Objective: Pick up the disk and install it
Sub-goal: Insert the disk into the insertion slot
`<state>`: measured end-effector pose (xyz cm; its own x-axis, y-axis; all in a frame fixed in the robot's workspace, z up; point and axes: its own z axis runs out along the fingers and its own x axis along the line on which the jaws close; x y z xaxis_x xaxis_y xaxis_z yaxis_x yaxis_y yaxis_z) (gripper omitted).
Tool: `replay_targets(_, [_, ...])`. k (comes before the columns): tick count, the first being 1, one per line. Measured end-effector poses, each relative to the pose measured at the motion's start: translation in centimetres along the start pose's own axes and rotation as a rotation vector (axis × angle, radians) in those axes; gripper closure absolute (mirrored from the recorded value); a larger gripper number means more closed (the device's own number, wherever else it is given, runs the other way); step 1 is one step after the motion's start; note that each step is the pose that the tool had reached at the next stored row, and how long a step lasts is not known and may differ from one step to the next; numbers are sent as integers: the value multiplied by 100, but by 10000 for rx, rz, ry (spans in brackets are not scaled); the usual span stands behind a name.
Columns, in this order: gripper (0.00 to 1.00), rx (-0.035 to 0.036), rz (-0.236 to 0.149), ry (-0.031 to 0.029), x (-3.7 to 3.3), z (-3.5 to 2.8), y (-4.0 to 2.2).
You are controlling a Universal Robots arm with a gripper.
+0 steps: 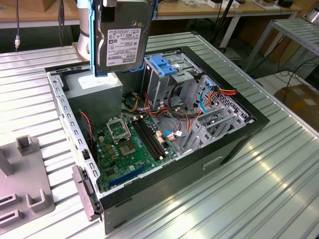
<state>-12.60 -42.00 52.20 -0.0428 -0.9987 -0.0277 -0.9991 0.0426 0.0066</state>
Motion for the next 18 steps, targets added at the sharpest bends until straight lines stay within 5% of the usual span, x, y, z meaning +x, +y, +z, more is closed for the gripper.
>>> replay_targets(13, [63, 1, -1, -2, 129, 11, -151])
replay_targets(18, [63, 0, -1, 11, 136, 17, -328])
